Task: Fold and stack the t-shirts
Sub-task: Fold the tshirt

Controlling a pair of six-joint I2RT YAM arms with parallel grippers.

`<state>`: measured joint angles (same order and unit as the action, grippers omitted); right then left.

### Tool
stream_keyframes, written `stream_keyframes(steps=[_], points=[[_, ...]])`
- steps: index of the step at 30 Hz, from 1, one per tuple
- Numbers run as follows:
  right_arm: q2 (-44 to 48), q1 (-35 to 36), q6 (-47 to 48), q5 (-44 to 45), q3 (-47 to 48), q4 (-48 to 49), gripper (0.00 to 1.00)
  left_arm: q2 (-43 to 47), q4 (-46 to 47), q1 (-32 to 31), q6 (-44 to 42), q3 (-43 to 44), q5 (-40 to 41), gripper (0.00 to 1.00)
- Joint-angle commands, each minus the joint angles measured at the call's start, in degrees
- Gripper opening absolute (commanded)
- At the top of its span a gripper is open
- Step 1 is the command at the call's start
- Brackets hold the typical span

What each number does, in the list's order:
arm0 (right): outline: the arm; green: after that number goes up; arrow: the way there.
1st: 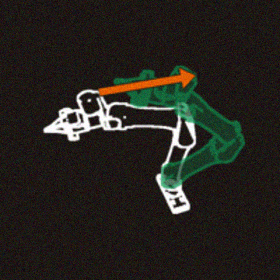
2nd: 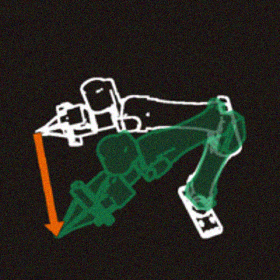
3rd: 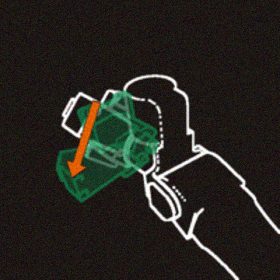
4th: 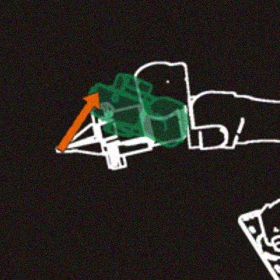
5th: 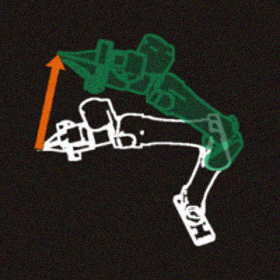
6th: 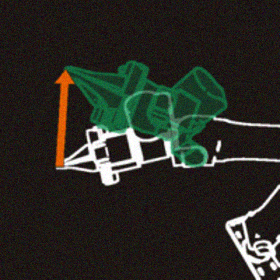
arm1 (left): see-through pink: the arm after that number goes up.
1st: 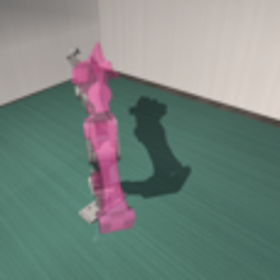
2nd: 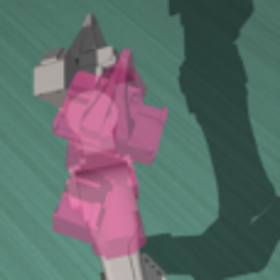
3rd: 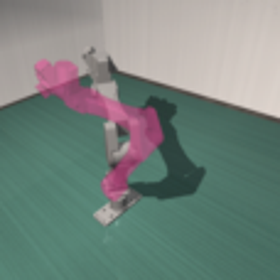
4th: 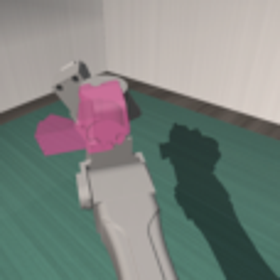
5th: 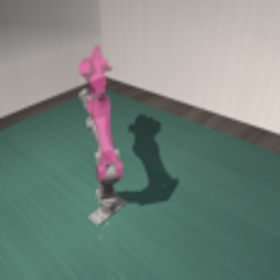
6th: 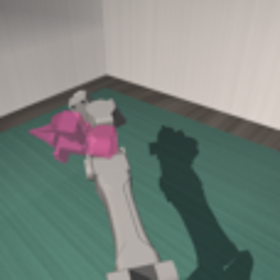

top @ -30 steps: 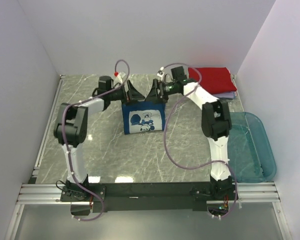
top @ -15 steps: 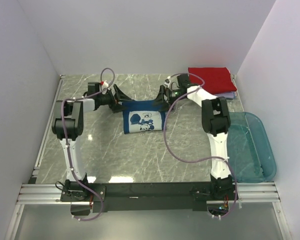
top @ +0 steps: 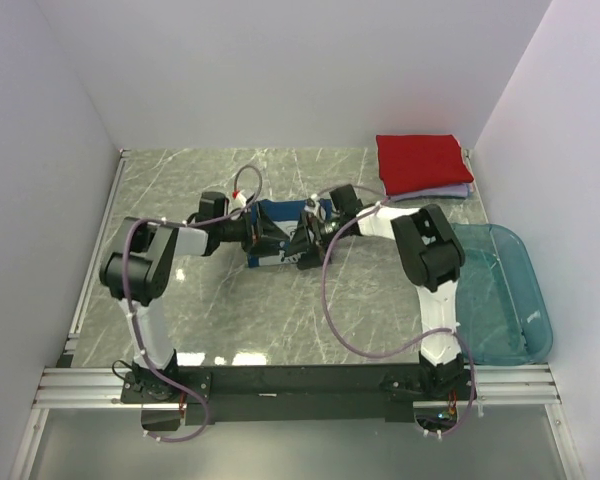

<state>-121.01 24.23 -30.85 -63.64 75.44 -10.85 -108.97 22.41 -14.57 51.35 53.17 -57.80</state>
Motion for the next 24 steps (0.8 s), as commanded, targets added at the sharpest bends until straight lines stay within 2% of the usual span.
stream_keyframes(steps=[1, 4, 9, 14, 17, 18, 19, 21, 24], points=[[-4.3, -3.9, 0.2, 2.7, -1.3, 1.4, 0.9, -5.8, -0.3, 2.5, -0.7, -1.5, 0.6, 0.99], [-5.5, -6.7, 3.8, 5.5, -2.1, -2.3, 0.9, -7.1, -6.2, 5.7, -5.6, -1.4, 2.5, 0.99], [-1.4, -7.6, 6.8, 4.8, -4.5, -5.7, 0.9, -5.6, -13.3, 8.1, -11.8, -0.2, 2.4, 0.99], [4.4, -9.0, 14.1, 4.7, -4.9, -13.7, 0.9, 0.1, -25.2, 10.8, -22.2, 1.1, 0.9, 0.99], [6.2, -12.5, 14.9, 3.9, -5.5, -16.1, 0.9, 4.3, -31.4, 12.5, -30.3, 3.6, 2.0, 0.99], [6.7, -14.1, 15.2, 3.4, -5.0, -17.4, 0.89, 5.6, -35.0, 12.6, -32.4, 4.5, 2.9, 1.0], [7.4, -14.6, 15.6, 3.6, -4.5, -18.1, 0.89, 8.5, -36.1, 12.6, -36.9, 6.1, 4.1, 1.0], [10.5, -15.5, 17.1, 4.8, -3.5, -19.1, 0.89, 12.0, -37.2, 11.9, -40.3, 7.6, 9.6, 0.99], [15.4, -16.0, 16.3, 9.7, -3.5, -16.8, 0.89, 16.6, -40.3, 6.4, -50.7, 12.6, 21.3, 0.99]])
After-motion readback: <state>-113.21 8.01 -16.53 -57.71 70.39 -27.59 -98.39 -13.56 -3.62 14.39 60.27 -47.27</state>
